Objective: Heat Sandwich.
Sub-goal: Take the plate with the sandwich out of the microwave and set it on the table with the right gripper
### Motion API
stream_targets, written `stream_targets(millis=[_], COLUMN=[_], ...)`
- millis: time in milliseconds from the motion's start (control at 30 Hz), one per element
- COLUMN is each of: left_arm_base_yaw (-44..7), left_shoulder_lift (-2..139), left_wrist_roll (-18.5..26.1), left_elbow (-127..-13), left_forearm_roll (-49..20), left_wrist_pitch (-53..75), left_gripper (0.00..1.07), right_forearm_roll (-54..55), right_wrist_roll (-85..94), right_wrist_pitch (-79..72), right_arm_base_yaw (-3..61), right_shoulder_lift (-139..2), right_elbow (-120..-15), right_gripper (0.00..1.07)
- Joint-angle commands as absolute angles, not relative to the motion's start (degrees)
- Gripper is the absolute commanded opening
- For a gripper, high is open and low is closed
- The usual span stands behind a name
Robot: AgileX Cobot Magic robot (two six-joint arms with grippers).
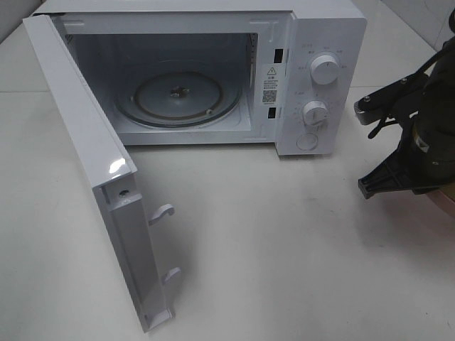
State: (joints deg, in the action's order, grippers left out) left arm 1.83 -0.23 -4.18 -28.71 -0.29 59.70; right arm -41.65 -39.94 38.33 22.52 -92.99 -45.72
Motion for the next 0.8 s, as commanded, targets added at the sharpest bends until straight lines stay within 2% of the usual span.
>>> stream_targets(millis=[33,800], left_arm_base_yaw=[2.01,2.01], left_shoulder_lift=[-1.55,-1.55], left_wrist_roll=[-4.18,-4.18], left_elbow=[-28.53,-28.53], left_forearm_roll=[-0.8,-0.8], left_wrist_pitch=[59.24,59.24], left_gripper=[1.03,1.03], right_forearm_roll=[-45.09,-53.06], right_wrist_roll=[-42.06,-50.19], right_wrist_pitch=[38.33,34.66], right_arm_base_yaw=[21.94,20.4], right_shoulder_lift=[-95.05,-106.0], right_elbow=[-46.07,-46.07], right_gripper=[0.0,0.01])
